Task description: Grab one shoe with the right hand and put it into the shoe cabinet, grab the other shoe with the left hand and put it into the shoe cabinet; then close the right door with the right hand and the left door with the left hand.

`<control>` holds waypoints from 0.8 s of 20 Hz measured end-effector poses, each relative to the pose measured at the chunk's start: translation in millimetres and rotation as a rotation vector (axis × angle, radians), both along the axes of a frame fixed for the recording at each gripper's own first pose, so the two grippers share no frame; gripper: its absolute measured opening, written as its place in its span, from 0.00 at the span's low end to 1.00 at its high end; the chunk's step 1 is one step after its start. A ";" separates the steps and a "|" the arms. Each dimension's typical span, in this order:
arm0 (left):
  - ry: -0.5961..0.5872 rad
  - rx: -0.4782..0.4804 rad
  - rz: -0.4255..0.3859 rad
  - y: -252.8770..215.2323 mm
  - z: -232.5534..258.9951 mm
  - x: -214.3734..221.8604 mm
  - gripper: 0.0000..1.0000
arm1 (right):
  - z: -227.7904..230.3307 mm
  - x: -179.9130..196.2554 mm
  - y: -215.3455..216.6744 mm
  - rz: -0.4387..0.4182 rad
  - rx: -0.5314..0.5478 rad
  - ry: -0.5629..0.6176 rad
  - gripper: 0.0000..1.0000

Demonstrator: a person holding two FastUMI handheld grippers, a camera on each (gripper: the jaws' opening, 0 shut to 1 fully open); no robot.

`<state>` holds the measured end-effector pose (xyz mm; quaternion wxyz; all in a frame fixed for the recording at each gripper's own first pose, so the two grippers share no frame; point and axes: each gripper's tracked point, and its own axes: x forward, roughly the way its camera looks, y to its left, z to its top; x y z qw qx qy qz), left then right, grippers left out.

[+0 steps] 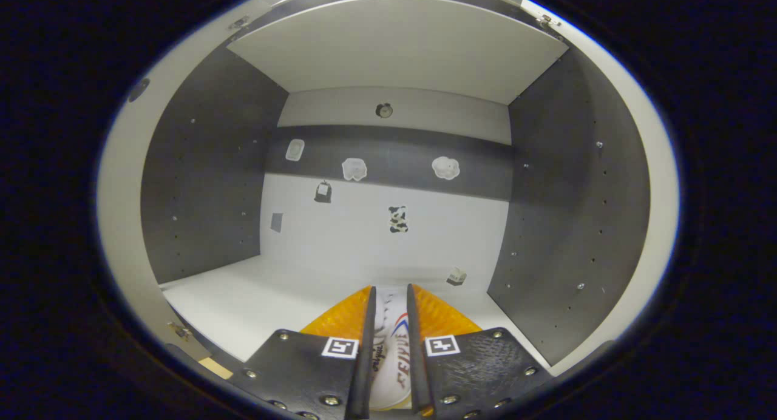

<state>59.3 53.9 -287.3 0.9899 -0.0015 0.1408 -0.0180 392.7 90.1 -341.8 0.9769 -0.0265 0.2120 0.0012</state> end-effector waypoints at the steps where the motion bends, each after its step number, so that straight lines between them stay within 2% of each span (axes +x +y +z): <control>1: 0.014 -0.002 -0.003 -1.0 -7.2 -0.7 0.97 | 9.8 -4.1 0.2 0.004 0.004 -0.016 0.25; 4: 0.088 -0.003 -0.011 -5.7 -43.8 -0.5 0.98 | 47.4 -19.9 -0.7 0.017 -0.005 -0.087 0.22; 5: 0.130 -0.003 -0.010 -6.2 -63.4 -1.4 0.98 | 62.2 -28.9 1.3 0.024 -0.003 -0.120 0.28; 8: 0.310 -0.014 -0.025 -8.2 -130.3 -15.2 0.98 | 104.6 -54.8 4.5 0.034 0.021 -0.212 0.29; 12: 0.559 -0.088 -0.069 -24.4 -211.2 -43.7 0.88 | 153.3 -87.9 11.7 0.060 0.070 -0.308 0.29; 16: 0.696 -0.102 -0.079 -28.4 -260.0 -74.1 0.86 | 180.8 -111.4 20.3 0.103 0.102 -0.362 0.29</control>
